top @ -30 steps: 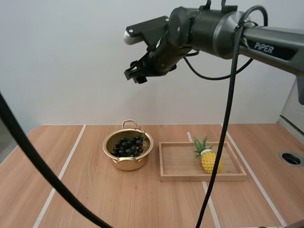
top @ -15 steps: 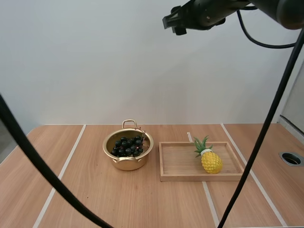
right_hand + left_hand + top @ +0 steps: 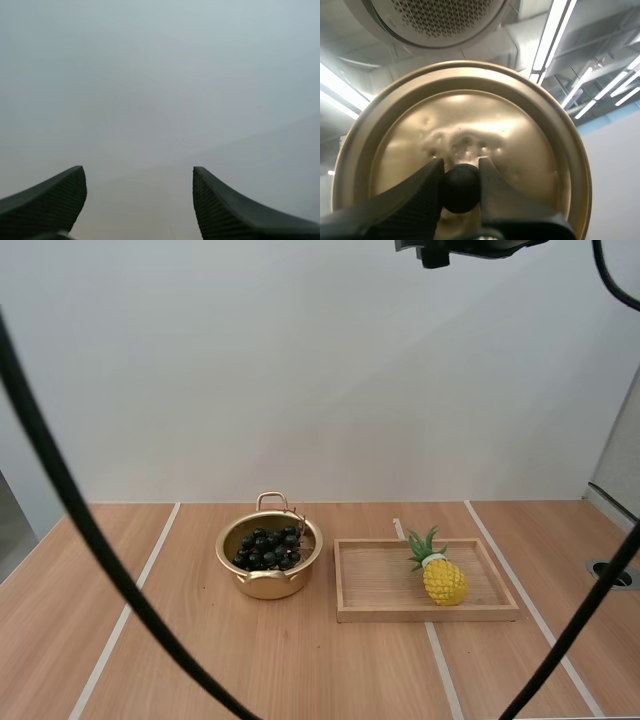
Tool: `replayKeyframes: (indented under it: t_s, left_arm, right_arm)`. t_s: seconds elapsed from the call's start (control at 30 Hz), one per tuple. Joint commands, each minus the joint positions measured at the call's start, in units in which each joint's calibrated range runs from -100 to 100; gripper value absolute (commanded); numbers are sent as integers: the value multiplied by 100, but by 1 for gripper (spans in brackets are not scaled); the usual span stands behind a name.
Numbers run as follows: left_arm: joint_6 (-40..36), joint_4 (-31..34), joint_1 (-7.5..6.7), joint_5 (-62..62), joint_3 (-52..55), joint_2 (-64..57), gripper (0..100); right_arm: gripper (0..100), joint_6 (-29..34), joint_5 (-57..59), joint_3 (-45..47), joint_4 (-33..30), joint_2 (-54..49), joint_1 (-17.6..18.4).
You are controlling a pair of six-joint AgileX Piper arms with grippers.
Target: Open the pot, put the grape inside, and close it
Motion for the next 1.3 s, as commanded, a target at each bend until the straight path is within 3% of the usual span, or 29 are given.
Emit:
replayKeyframes:
  t_s: [0.0,0.13,0.2,0.3,0.6,0.9,1.27]
  left_arm:
    - [-41,165,4,1244,23,493,0]
    - [-41,215,4,2128,23,962,0]
    - [-52,238,4,2558,23,1164,0]
    - [-118,352,4,3211,23,1473,0]
    - [-30,512,4,3748,259,2172,0]
    - [157,439,4,3748,2159,2186,0]
    - [503,39,4,3220,4118,2162,0]
  right_arm:
    - [100,46,75,-158,-85,-279,-57]
    - [99,46,384,-450,-100,-400,-57]
    - [67,46,526,-635,-148,-442,-57]
    - [0,46,593,-844,-313,-526,-57]
    - [0,57,905,-1504,-329,-744,-57]
    - [0,57,1042,-2101,-329,-949,-57]
    - [0,57,1160,-2138,-329,-1085,-57]
